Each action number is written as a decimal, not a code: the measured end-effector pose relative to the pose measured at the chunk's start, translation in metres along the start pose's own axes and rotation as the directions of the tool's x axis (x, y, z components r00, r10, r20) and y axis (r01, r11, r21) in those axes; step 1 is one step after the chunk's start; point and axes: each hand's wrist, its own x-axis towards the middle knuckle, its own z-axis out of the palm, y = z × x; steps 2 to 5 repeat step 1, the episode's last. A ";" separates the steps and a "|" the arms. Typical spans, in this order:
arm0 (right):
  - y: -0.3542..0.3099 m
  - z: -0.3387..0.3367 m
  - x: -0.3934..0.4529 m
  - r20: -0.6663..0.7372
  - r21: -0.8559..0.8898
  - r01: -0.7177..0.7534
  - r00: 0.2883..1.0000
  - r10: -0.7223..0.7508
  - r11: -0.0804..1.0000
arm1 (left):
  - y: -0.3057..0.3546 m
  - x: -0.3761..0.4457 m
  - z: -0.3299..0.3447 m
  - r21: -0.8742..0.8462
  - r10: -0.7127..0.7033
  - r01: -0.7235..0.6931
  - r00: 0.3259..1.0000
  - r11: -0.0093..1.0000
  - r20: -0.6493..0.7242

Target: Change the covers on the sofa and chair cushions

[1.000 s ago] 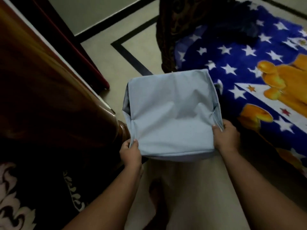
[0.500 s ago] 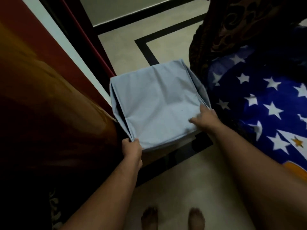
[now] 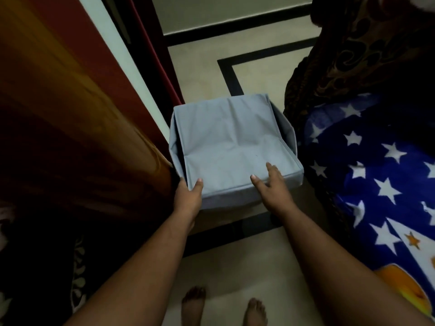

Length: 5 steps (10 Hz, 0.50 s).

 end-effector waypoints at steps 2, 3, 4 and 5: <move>-0.031 -0.014 -0.032 0.014 0.177 -0.005 1.000 0.003 0.984 | 0.033 -0.048 -0.018 -0.069 0.065 -0.066 0.998 0.995 -0.015; -0.031 -0.014 -0.032 0.014 0.177 -0.005 1.000 0.003 0.984 | 0.033 -0.048 -0.018 -0.069 0.065 -0.066 0.998 0.995 -0.015; -0.031 -0.014 -0.032 0.014 0.177 -0.005 1.000 0.003 0.984 | 0.033 -0.048 -0.018 -0.069 0.065 -0.066 0.998 0.995 -0.015; -0.031 -0.014 -0.032 0.014 0.177 -0.005 1.000 0.003 0.984 | 0.033 -0.048 -0.018 -0.069 0.065 -0.066 0.998 0.995 -0.015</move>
